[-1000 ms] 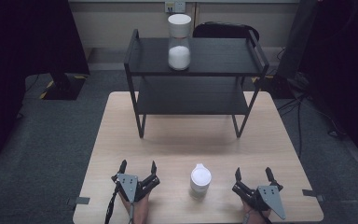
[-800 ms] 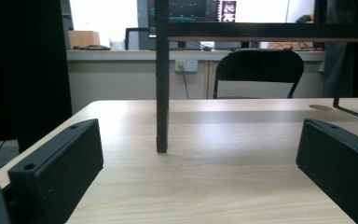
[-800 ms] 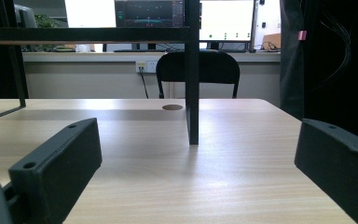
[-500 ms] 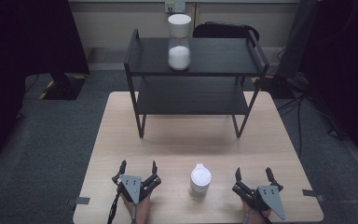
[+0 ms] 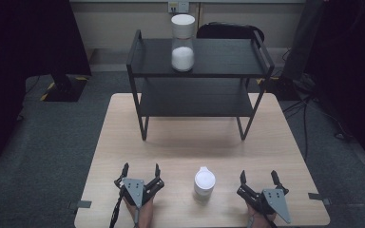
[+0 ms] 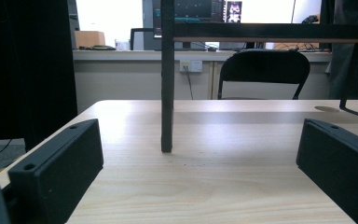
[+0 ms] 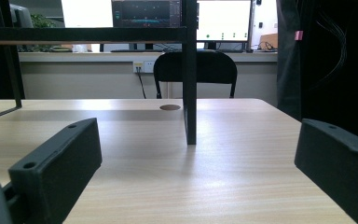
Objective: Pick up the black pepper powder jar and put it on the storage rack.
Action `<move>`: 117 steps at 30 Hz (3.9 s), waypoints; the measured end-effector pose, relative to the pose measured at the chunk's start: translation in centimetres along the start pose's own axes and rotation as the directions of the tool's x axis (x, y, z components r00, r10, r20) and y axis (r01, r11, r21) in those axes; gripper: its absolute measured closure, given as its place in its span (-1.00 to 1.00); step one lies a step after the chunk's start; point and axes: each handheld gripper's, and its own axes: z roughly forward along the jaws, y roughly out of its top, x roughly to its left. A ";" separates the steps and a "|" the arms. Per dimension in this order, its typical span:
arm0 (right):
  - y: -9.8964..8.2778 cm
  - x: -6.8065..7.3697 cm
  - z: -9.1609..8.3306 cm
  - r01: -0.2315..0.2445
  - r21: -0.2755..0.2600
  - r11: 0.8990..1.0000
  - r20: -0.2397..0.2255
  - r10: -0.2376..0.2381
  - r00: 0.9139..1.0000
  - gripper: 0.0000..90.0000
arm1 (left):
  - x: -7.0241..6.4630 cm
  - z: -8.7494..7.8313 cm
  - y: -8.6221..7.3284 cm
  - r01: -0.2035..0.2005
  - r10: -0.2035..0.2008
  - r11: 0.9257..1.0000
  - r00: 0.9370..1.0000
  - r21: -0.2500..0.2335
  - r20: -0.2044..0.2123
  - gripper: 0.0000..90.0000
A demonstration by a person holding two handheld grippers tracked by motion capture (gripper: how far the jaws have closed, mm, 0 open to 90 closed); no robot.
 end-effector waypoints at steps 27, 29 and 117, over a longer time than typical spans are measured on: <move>1.5 -0.5 -0.4 -0.016 -0.044 0.999 -0.081 0.012 0.997 -1.00 | 0.0 0.0 0.0 0.000 0.000 1.000 1.000 0.000 -0.001 -1.00; 2.5 -0.4 -0.7 -0.026 -0.045 0.999 -0.126 0.021 0.992 -0.94 | 0.0 0.0 0.0 0.000 0.000 1.000 1.000 0.000 -0.001 -1.00; 4.9 4.7 -1.0 0.017 0.077 0.997 -0.440 0.019 0.898 -0.33 | 0.0 0.0 0.0 0.000 0.000 1.000 1.000 0.001 -0.001 -1.00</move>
